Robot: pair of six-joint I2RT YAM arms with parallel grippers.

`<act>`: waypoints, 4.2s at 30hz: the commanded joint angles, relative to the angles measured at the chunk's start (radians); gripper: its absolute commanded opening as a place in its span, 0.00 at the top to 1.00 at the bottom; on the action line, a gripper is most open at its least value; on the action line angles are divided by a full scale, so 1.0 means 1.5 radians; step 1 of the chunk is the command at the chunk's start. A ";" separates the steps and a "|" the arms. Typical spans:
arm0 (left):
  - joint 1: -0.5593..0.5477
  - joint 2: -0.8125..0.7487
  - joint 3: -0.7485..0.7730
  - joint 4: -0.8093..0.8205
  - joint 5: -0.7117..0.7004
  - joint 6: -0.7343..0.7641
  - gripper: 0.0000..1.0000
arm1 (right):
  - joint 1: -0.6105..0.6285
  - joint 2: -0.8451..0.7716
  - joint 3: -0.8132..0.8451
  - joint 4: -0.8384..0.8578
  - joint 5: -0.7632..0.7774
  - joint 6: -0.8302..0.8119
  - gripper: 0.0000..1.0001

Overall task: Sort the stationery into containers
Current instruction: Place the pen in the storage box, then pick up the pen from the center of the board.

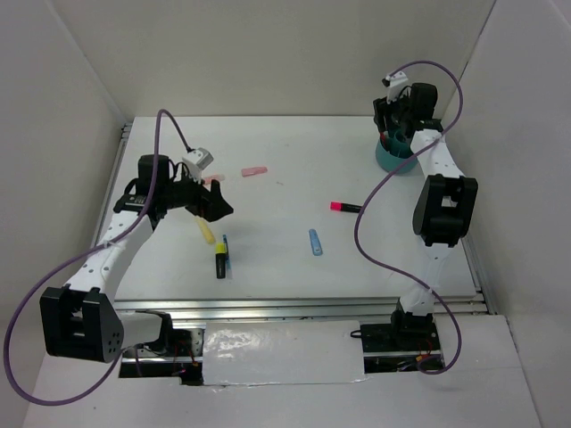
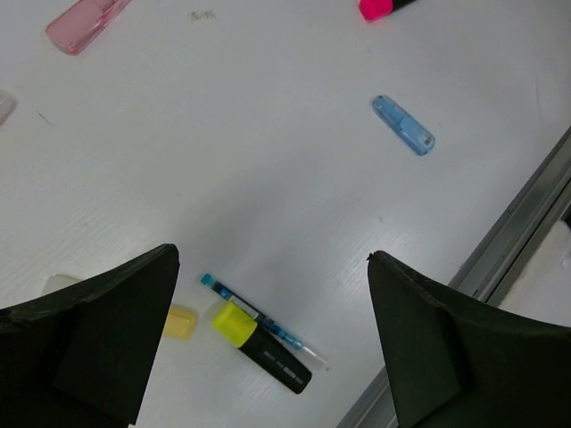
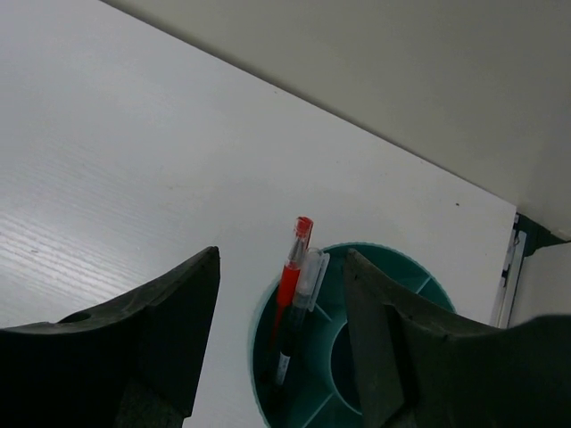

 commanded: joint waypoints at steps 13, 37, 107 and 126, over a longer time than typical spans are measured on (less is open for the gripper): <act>0.015 0.024 0.046 -0.210 -0.102 0.281 0.36 | 0.037 -0.289 -0.162 -0.022 -0.097 0.134 0.36; -0.142 -0.021 -0.108 -0.212 -0.066 0.668 0.01 | 0.052 -0.440 -0.352 -0.102 -0.143 0.144 0.38; -0.277 0.099 -0.190 0.094 -0.169 0.629 0.20 | 0.015 -0.410 -0.361 -0.118 -0.164 0.149 0.38; -0.188 0.217 -0.097 -0.077 -0.142 0.840 0.32 | 0.010 -0.414 -0.367 -0.129 -0.167 0.141 0.38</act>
